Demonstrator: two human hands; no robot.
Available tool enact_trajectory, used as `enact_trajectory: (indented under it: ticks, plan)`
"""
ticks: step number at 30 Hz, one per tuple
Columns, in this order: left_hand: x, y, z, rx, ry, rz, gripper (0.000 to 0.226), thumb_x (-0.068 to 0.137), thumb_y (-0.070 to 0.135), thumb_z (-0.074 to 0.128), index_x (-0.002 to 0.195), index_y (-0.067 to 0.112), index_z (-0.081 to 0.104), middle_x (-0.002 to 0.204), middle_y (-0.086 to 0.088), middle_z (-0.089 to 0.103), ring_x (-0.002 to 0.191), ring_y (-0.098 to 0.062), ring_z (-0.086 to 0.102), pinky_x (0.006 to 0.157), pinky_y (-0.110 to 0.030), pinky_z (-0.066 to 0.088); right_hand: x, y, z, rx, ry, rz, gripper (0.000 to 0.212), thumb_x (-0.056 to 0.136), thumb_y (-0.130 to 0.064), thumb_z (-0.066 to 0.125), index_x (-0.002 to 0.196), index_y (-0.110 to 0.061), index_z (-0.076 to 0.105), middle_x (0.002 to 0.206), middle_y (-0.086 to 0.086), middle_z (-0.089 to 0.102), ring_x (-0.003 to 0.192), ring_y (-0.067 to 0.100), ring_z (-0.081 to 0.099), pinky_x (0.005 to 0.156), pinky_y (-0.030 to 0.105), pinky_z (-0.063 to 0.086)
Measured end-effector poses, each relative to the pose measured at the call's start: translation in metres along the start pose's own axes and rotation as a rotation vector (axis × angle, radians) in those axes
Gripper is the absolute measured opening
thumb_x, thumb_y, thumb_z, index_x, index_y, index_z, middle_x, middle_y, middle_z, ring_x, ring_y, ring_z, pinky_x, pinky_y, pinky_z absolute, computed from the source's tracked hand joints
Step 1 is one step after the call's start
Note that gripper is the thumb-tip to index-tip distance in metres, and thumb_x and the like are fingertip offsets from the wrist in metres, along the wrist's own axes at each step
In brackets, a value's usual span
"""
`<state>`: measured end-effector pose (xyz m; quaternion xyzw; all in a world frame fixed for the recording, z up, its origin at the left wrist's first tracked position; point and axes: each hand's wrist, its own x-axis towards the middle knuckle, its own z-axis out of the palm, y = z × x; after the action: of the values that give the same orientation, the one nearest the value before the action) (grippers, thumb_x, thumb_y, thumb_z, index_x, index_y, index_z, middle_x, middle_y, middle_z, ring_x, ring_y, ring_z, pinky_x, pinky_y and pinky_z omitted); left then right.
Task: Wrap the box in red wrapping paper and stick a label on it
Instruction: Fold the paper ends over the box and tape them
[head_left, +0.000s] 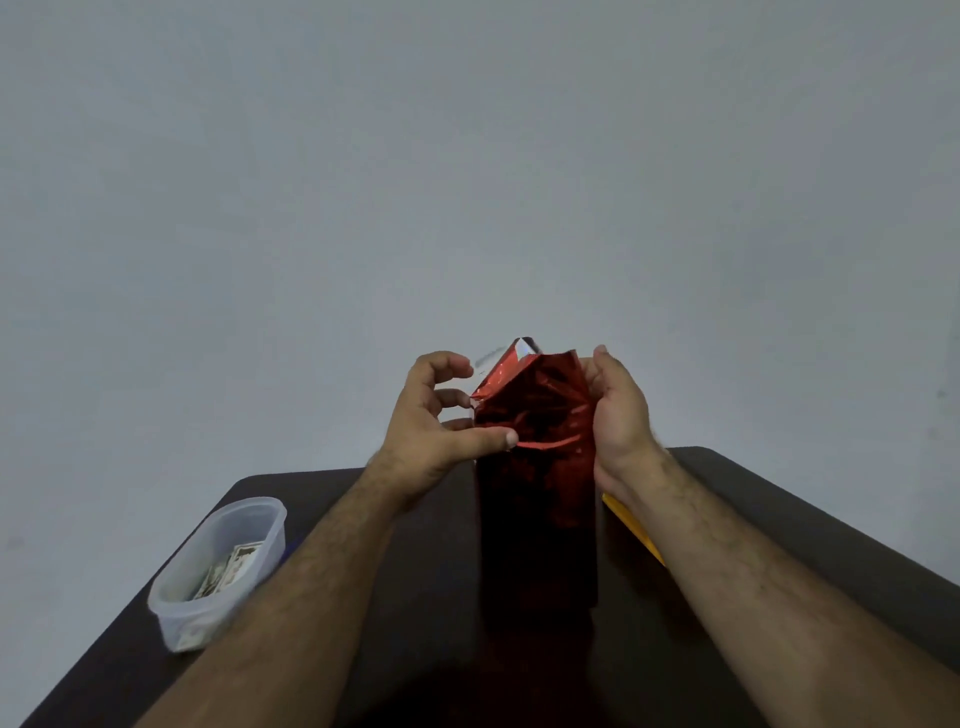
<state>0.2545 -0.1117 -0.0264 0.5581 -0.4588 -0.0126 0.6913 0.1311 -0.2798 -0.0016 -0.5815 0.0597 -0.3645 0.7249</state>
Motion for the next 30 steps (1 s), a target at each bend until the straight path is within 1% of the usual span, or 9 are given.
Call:
enact_trajectory:
  ticks: [3, 6, 11, 14, 16, 19, 22, 26, 30]
  plan:
    - [0.0, 0.002, -0.003, -0.007, 0.022, -0.002, 0.095, 0.051, 0.02, 0.104, 0.13, 0.027, 0.052, 0.142, 0.001, 0.053, 0.112, -0.026, 0.063, 0.087, -0.055, 0.065, 0.005, 0.009, 0.006, 0.037, -0.002, 0.027, 0.032, 0.102, -0.035, 0.047, 0.102, -0.011, 0.068, 0.092, 0.011, 0.068, 0.086, 0.026, 0.068, 0.076, 0.038, 0.056]
    - [0.001, 0.0, -0.01, 0.0, 0.019, 0.011, 0.097, 0.048, 0.019, 0.103, 0.129, 0.022, 0.05, 0.143, -0.003, 0.052, 0.11, -0.025, 0.062, 0.09, -0.057, 0.062, 0.018, 0.02, 0.008, 0.029, -0.035, 0.083, 0.022, 0.091, -0.029, 0.06, 0.08, -0.015, 0.074, 0.09, 0.012, 0.072, 0.086, 0.032, 0.072, 0.08, 0.045, 0.058]
    - [0.002, 0.004, -0.016, 0.007, -0.027, -0.029, 0.099, 0.049, 0.012, 0.101, 0.131, 0.021, 0.046, 0.136, -0.009, 0.055, 0.101, -0.017, 0.071, 0.088, -0.054, 0.064, 0.034, 0.018, 0.002, -0.051, -0.22, -0.022, 0.025, 0.07, -0.027, 0.074, 0.084, -0.006, 0.078, 0.089, 0.017, 0.071, 0.086, 0.031, 0.069, 0.077, 0.039, 0.055]
    - [0.004, 0.005, -0.018, 0.043, -0.07, -0.049, 0.097, 0.05, 0.013, 0.1, 0.13, 0.023, 0.048, 0.127, -0.017, 0.059, 0.099, -0.023, 0.075, 0.083, -0.05, 0.065, 0.037, 0.017, -0.006, -0.158, -0.307, -0.119, 0.029, 0.07, -0.029, 0.076, 0.085, -0.005, 0.081, 0.09, 0.017, 0.075, 0.085, 0.026, 0.07, 0.078, 0.037, 0.054]
    - [0.005, 0.005, -0.018, 0.044, -0.089, -0.042, 0.084, 0.057, 0.022, 0.097, 0.126, 0.023, 0.05, 0.123, -0.014, 0.06, 0.1, -0.023, 0.072, 0.08, -0.041, 0.061, 0.037, 0.016, -0.011, -0.206, -0.359, -0.134, 0.031, 0.068, -0.035, 0.079, 0.086, -0.01, 0.082, 0.089, 0.013, 0.076, 0.084, 0.022, 0.07, 0.075, 0.032, 0.055]
    - [0.007, 0.007, -0.01, 0.081, -0.028, 0.043, 0.046, 0.083, 0.052, 0.073, 0.109, 0.017, 0.059, 0.115, -0.004, 0.062, 0.108, -0.025, 0.061, 0.089, -0.039, 0.051, 0.036, 0.009, -0.015, -0.231, -0.42, -0.188, 0.015, 0.076, -0.02, 0.082, 0.086, -0.009, 0.08, 0.087, 0.008, 0.076, 0.08, 0.014, 0.071, 0.071, 0.025, 0.054]
    - [0.009, 0.016, -0.005, 0.156, 0.067, 0.104, 0.04, 0.088, 0.057, 0.062, 0.087, 0.017, 0.068, 0.113, 0.0, 0.06, 0.109, -0.015, 0.062, 0.09, -0.031, 0.048, 0.034, -0.001, -0.02, -0.319, -0.507, -0.27, 0.01, 0.085, -0.007, 0.083, 0.089, 0.0, 0.077, 0.084, 0.006, 0.074, 0.079, 0.011, 0.07, 0.073, 0.021, 0.053]
    - [0.009, 0.03, -0.008, 0.358, -0.029, 0.162, 0.033, 0.072, 0.045, 0.086, 0.082, 0.019, 0.07, 0.118, 0.005, 0.063, 0.12, -0.009, 0.062, 0.097, -0.032, 0.043, 0.031, -0.005, -0.022, -0.386, -0.545, -0.224, 0.028, 0.078, -0.022, 0.087, 0.1, -0.007, 0.077, 0.097, 0.014, 0.077, 0.088, 0.02, 0.072, 0.081, 0.027, 0.058]
    - [0.01, 0.041, -0.008, 0.532, -0.125, 0.217, 0.04, 0.062, 0.04, 0.098, 0.088, 0.028, 0.071, 0.121, 0.01, 0.061, 0.128, -0.013, 0.056, 0.096, -0.009, 0.035, 0.03, -0.001, -0.021, -0.495, -0.546, -0.224, 0.051, 0.065, -0.031, 0.096, 0.109, -0.019, 0.074, 0.112, 0.01, 0.075, 0.104, 0.038, 0.073, 0.092, 0.051, 0.061]
